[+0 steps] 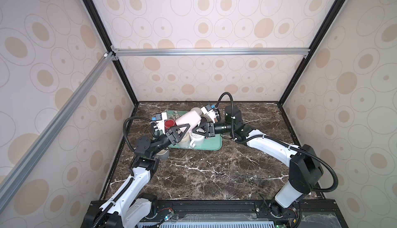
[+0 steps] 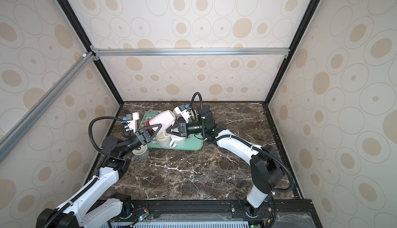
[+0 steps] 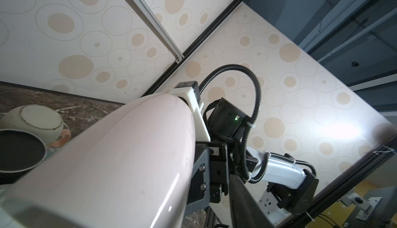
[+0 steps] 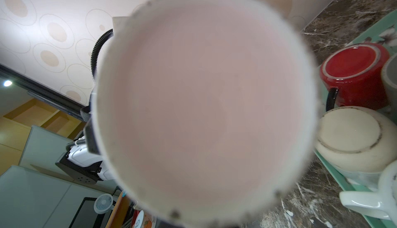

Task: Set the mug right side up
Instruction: 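Lift the pink mug with the right gripper while the left gripper reaches to grasp it, then open the right gripper off the pink mug while the left gripper holds it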

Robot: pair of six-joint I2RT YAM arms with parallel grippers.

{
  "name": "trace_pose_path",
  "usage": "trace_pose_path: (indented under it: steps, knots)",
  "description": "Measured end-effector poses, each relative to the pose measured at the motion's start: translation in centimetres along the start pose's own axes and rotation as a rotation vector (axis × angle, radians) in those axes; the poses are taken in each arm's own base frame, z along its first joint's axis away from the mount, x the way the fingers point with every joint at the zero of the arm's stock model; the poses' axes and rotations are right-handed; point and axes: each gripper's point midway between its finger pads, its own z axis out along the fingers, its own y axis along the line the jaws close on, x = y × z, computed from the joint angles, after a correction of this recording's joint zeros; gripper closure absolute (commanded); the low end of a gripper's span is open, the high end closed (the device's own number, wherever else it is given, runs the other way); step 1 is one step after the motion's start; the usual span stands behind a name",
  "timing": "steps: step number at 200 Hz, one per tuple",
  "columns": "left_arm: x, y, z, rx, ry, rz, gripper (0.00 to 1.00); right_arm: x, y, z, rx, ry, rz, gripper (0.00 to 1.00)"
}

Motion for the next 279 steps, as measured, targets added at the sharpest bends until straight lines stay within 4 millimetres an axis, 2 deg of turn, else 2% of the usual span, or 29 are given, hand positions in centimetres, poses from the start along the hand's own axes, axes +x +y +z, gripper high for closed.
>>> trace_pose_path:
  steps: [17,32,43,81,92,133,167,185,201,223,244,279]
  knots:
    - [-0.3,-0.9,0.1,0.048,-0.005,-0.002,0.88,0.0,0.8,0.2,-0.027,0.011,-0.015,1.0]
    - [-0.5,-1.6,0.2,0.091,-0.006,0.007,1.0,0.2,1.3,0.4,-0.042,0.028,-0.007,0.93]
    - [-0.6,-1.8,0.2,0.113,-0.005,0.016,1.0,0.4,1.3,0.4,-0.041,0.033,0.006,0.88]
    - [-0.3,-1.5,0.5,0.128,0.017,-0.019,1.0,0.6,0.6,0.5,-0.001,0.041,-0.007,0.52]
    - [-0.2,-1.4,0.5,0.124,0.024,-0.018,1.0,0.7,0.2,0.5,0.028,0.045,-0.013,0.46]
    - [-0.5,-0.1,1.1,-0.015,0.066,0.02,1.0,0.5,-1.8,-0.5,0.204,0.032,-0.064,0.42]
    - [-1.7,0.9,1.3,-0.211,0.11,0.117,1.0,0.0,-2.1,-2.5,0.352,0.008,-0.138,0.41]
    - [-2.5,1.8,0.9,-0.34,0.129,0.173,1.0,-0.2,-2.5,-3.5,0.424,-0.011,-0.166,0.41]
    - [-2.3,3.1,0.0,-0.463,0.159,0.196,1.0,-0.1,-3.4,-4.2,0.485,-0.021,-0.168,0.41]
    - [-0.3,5.4,-1.5,-0.634,0.249,0.202,1.0,0.9,-5.1,-4.9,0.566,-0.006,-0.145,0.41]
    - [3.3,7.0,-2.3,-0.76,0.399,0.202,1.0,1.9,-6.5,-5.5,0.626,0.014,-0.12,0.42]
    - [9.1,8.2,-3.1,-0.861,0.648,0.223,1.0,3.8,-8.2,-6.0,0.673,0.042,-0.081,0.42]
